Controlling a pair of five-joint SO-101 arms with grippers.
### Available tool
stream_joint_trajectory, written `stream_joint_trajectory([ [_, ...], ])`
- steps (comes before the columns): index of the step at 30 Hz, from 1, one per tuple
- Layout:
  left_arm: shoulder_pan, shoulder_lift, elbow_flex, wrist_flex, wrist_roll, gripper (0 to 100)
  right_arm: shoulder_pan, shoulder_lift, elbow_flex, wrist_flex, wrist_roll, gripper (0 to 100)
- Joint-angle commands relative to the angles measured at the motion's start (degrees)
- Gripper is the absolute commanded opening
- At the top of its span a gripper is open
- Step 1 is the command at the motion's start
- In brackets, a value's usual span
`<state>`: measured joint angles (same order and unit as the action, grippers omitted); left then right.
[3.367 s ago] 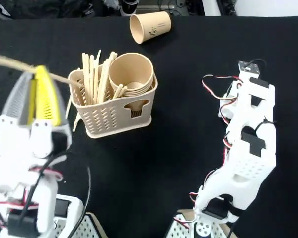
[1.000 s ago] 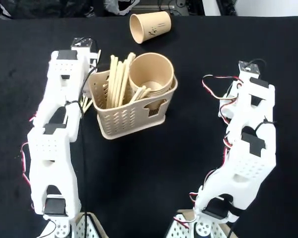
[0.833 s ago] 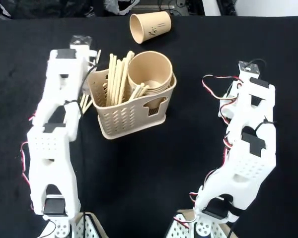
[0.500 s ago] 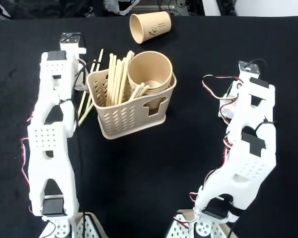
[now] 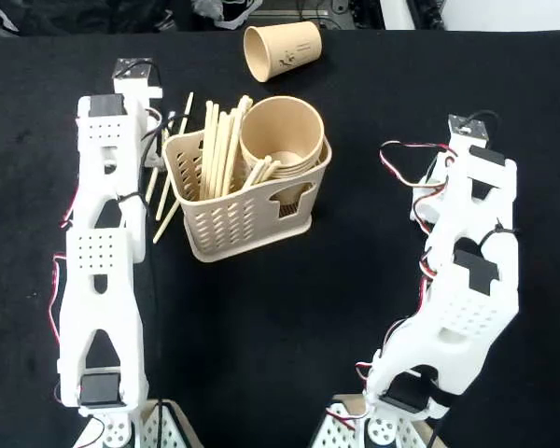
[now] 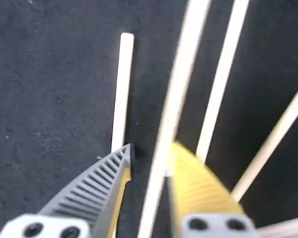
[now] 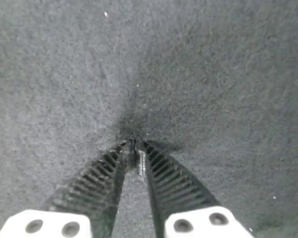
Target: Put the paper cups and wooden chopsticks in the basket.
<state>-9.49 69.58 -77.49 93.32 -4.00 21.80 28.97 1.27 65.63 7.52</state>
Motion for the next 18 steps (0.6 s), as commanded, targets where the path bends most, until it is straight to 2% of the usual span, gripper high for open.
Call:
stream_joint_trajectory([
  [1,-0.13,-0.44,-4.88,4.13,-1.32,3,0.09,-1.27,0.13,-0.26,0.44,1.2],
  [4,0.57,-0.35,-7.6,7.65,-2.64,3,0.09,-1.27,0.04,-0.26,0.44,1.2],
  [10,1.63,-1.23,-9.98,7.65,-2.37,3,0.09,-1.27,-0.04,-0.35,0.35,1.2],
  [14,1.27,-6.59,-9.19,7.82,2.55,3,0.09,-1.27,-0.04,-0.44,0.35,1.2],
  [18,0.84,-16.62,-2.24,7.82,7.56,3,0.09,-1.27,-0.04,-0.53,0.35,1.2],
])
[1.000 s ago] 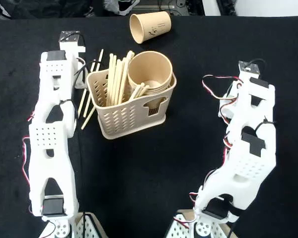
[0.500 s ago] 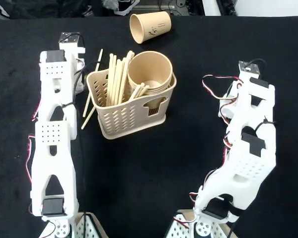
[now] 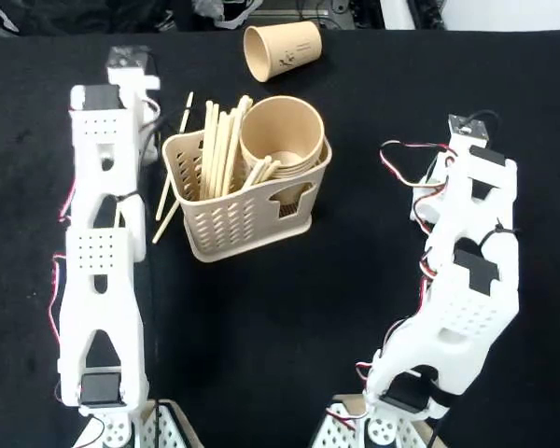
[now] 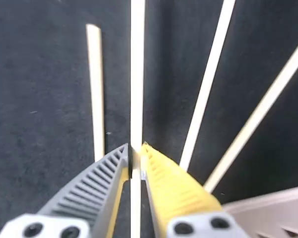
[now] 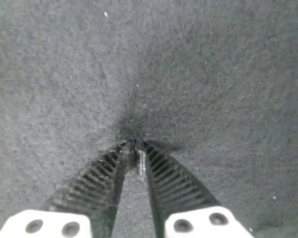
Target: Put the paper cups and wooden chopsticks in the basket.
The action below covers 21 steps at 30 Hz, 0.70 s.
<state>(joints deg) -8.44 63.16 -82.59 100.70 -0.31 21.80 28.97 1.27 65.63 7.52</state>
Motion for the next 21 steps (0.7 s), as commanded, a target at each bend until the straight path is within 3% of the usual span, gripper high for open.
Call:
stream_joint_trajectory([
  [1,-0.22,-13.01,5.05,0.44,5.63,3,0.09,-1.27,-0.04,-0.53,0.35,1.2],
  [7,-0.13,-33.49,18.86,0.35,12.13,3,0.09,-1.27,-0.04,-0.53,0.35,1.2],
  [15,0.4,-65.67,34.07,-0.18,12.92,3,0.0,-1.27,0.04,-0.53,0.44,1.2],
  [21,0.48,-83.78,54.11,-11.87,13.01,3,-0.18,-1.27,0.13,-0.44,0.44,1.2],
])
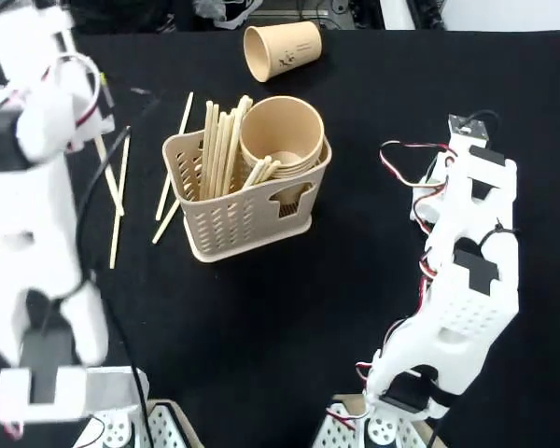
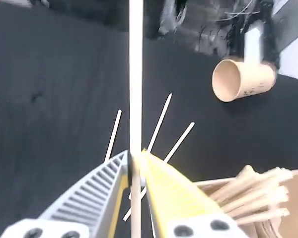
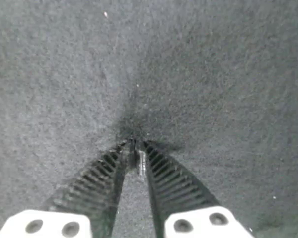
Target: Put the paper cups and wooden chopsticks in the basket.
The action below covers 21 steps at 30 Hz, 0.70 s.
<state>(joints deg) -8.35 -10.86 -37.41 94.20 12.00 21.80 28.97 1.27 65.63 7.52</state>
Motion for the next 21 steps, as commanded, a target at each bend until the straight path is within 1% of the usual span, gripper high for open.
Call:
stream_joint_trajectory([
  [1,1.01,-13.27,13.32,-7.74,1.14,3,-0.18,-1.27,0.13,-0.44,0.44,1.2],
  [3,3.3,-20.84,24.31,-14.07,1.93,3,-0.18,-1.27,0.13,-0.44,0.44,1.2],
  [6,6.2,-34.2,41.1,-26.73,1.67,3,-0.18,-1.27,0.13,-0.44,0.44,1.2],
  [12,11.65,-59.87,73.36,-58.64,1.76,3,-0.35,-1.27,0.13,-0.44,0.44,1.2],
  [14,13.76,-66.64,81.45,-67.43,1.76,3,-0.35,-1.27,0.13,-0.44,0.44,1.2],
  [15,14.64,-69.54,84.44,-70.77,1.76,3,-0.35,-1.27,0.13,-0.44,0.44,1.2],
  [17,16.22,-73.05,88.04,-74.9,1.76,3,-0.35,-1.27,0.13,-0.44,0.44,1.2],
  [21,17.89,-71.56,91.47,-76.57,1.67,3,-0.35,-1.27,0.22,-0.44,0.44,1.2],
])
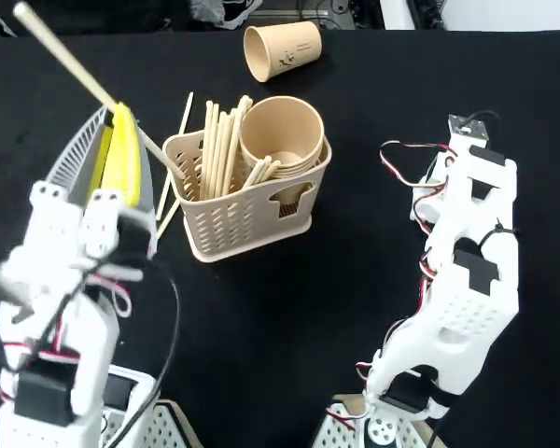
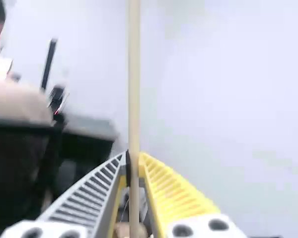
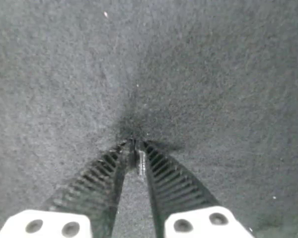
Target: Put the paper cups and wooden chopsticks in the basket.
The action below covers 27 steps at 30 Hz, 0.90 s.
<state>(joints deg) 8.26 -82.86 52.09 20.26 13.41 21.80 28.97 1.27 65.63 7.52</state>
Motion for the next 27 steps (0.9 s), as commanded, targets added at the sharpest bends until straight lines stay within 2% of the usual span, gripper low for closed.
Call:
stream_joint_trajectory([
  [1,1.36,1.67,2.59,-2.64,0.26,3,-0.35,-1.27,0.22,-0.44,0.44,1.2],
  [5,1.01,8.97,3.38,-2.2,-3.25,3,-0.35,-1.27,0.22,-0.44,0.44,1.2],
  [7,1.45,12.75,3.38,-1.85,-5.89,9,-0.35,-1.27,0.22,-0.44,0.44,1.2],
  [10,2.59,17.14,1.01,4.04,-4.31,22,-0.26,-1.27,0.22,-0.44,0.44,1.2],
  [14,1.71,21.8,-8.31,14.51,-4.92,23,-0.26,-1.27,0.22,-0.44,0.44,1.2],
  [17,-2.59,25.49,-18.42,24.09,-2.29,23,-0.26,-1.27,0.22,-0.44,0.44,1.2],
  [21,-13.85,33.85,-33.54,36.04,2.11,22,-0.26,-1.27,0.22,-0.44,0.44,1.2],
  [24,-20.44,44.57,-43.56,42.99,2.02,22,-0.26,-1.27,0.22,-0.44,0.44,1.2],
  [27,-22.73,58.11,-52.35,47.74,1.93,22,-0.26,-1.27,0.22,-0.44,0.44,1.2],
])
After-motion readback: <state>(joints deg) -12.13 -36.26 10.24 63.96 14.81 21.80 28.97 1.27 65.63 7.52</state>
